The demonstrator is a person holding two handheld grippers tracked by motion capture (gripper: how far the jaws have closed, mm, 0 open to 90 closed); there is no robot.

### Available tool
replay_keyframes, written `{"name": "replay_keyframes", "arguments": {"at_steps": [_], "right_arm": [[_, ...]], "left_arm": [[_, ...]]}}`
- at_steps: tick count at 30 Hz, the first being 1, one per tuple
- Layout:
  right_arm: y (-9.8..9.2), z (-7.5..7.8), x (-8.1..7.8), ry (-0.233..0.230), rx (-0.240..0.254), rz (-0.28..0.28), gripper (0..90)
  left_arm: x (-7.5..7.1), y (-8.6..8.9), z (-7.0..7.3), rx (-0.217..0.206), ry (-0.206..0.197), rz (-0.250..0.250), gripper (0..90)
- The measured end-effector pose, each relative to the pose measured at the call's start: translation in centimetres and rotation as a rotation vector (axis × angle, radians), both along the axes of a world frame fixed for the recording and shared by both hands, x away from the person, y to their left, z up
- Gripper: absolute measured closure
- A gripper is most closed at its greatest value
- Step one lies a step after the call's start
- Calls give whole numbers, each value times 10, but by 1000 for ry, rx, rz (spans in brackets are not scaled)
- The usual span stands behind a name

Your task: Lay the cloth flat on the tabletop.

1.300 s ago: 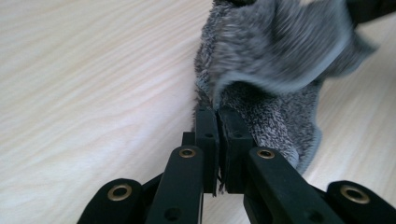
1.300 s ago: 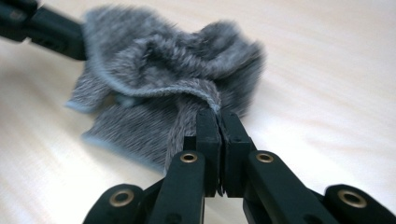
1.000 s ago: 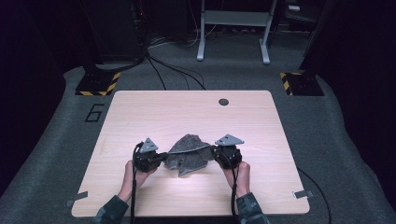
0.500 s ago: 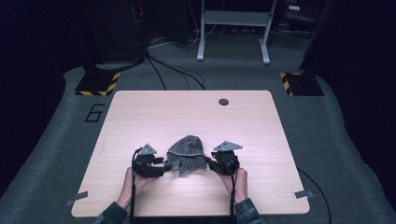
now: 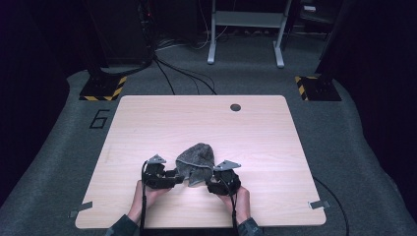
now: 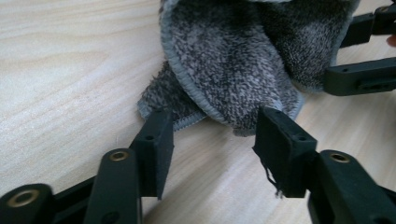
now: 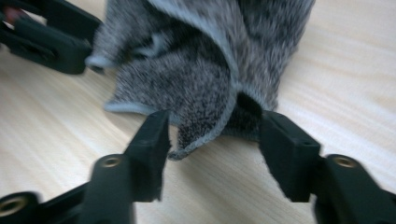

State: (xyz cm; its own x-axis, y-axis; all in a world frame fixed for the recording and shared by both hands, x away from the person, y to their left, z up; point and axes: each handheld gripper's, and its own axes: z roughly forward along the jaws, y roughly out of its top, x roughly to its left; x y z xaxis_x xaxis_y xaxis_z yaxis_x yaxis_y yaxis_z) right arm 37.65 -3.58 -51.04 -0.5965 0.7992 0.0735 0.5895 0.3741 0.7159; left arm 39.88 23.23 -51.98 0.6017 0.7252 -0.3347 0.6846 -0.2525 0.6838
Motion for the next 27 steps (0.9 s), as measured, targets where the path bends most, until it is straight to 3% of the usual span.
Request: {"name": "replay_keyframes", "arguments": {"at_steps": [1,2,3,4,5,6,7,8,10,20,21,24,27], "right_arm": [[0,0,0,0,0,0,484],[0,-4,2,-5,-9,-7,576],[0,-4,2,-5,-9,-7,576],[-1,-5,2,-7,0,-15,667],[-1,-5,2,-7,0,-15,667],[-3,-4,2,-8,3,-13,750],[-3,-4,2,-8,3,-13,750],[-4,-2,2,-15,2,-16,820],[-6,0,2,-21,4,-24,859],[-26,18,4,-85,4,-62,876],[-28,20,5,-90,3,-67,876],[-32,26,6,-108,-5,-62,876],[-41,40,8,-142,-4,-54,877]], "left_arm": [[0,0,0,0,0,0,524],[2,0,-1,-4,-2,1,563],[2,0,-1,-4,-2,1,599],[3,-2,-2,0,-2,-2,636],[3,-2,-2,0,-2,-2,672],[4,-4,-2,10,-9,-10,712],[4,-4,-2,10,-9,-10,752],[4,-6,-3,13,-18,-14,787],[4,-9,-4,20,-36,-20,854],[2,-2,9,95,-148,-15,890],[3,3,15,121,-186,3,891],[3,8,22,142,-222,12,893],[3,15,40,196,-303,18,893]]}}
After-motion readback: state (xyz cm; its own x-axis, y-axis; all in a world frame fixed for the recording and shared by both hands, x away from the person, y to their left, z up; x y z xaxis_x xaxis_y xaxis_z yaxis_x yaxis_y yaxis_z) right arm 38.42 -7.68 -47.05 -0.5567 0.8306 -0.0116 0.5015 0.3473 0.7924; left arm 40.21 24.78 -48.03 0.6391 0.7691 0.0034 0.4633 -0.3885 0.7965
